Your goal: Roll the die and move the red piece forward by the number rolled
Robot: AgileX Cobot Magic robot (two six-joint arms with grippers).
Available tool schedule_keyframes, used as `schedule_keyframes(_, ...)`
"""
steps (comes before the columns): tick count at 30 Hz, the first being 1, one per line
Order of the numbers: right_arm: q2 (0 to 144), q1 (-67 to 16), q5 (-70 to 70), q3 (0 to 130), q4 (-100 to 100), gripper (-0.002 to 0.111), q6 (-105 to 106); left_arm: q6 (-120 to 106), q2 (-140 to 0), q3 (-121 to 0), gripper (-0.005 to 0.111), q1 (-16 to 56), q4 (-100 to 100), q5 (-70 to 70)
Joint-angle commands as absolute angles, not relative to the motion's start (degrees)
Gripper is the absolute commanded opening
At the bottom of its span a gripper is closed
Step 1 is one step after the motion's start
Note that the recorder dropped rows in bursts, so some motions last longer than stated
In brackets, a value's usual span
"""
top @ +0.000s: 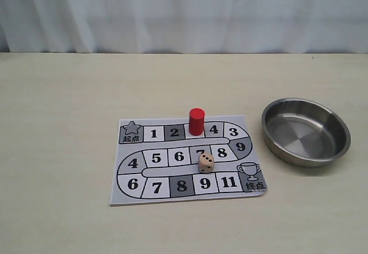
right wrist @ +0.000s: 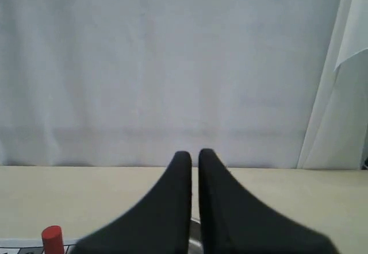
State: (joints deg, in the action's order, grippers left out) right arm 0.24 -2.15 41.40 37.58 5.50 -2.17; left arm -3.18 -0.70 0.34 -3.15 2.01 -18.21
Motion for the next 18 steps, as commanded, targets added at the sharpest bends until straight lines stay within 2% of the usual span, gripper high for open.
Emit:
schedule_keyframes(1,0.00,-2.16,26.13,28.68,6.45,0.004,-2.41,-3.19,-0.68,0.00,0.000,-2.68,2.11,-17.32)
schedule_keyframes(7,0.00,-2.16,10.26,16.86,6.45,0.004,-2.39,-3.19,-0.68,0.00,0.000,-2.68,2.11,-17.32)
schedule_keyframes(18,0.00,-2.16,6.67,4.20,5.12,0.004,-2.19,-3.19,-0.68,0.00,0.000,-2.68,2.11,-17.32)
